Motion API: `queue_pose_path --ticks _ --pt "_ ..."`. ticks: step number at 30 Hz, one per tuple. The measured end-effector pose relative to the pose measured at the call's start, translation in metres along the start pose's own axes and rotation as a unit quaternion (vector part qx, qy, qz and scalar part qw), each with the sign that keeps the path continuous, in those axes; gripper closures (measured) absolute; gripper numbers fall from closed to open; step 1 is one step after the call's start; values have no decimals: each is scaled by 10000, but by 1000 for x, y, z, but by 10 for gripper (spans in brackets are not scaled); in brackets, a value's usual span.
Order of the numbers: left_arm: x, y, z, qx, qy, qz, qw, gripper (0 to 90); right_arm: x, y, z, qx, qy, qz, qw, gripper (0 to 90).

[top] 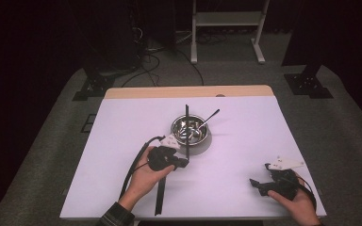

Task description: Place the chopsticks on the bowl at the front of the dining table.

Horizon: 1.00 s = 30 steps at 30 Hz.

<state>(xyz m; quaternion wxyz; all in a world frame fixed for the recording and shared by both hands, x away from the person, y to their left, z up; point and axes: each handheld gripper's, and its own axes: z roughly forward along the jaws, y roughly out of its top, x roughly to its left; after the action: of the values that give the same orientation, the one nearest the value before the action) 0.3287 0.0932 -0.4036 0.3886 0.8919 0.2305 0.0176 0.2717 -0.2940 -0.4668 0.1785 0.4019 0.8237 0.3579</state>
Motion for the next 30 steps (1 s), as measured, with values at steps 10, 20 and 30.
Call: queue_pose_path --ticks 10,20,30 --pt "-3 -2 14 121 99 33 9999 900 0 0 0 -3 3 4 10000 120" --pt "2 -1 14 82 201 20 9998 900 0 0 0 -1 3 5 10000 120" --pt "5 0 14 71 264 -70 9996 900 0 0 0 -1 3 5 10000 120"
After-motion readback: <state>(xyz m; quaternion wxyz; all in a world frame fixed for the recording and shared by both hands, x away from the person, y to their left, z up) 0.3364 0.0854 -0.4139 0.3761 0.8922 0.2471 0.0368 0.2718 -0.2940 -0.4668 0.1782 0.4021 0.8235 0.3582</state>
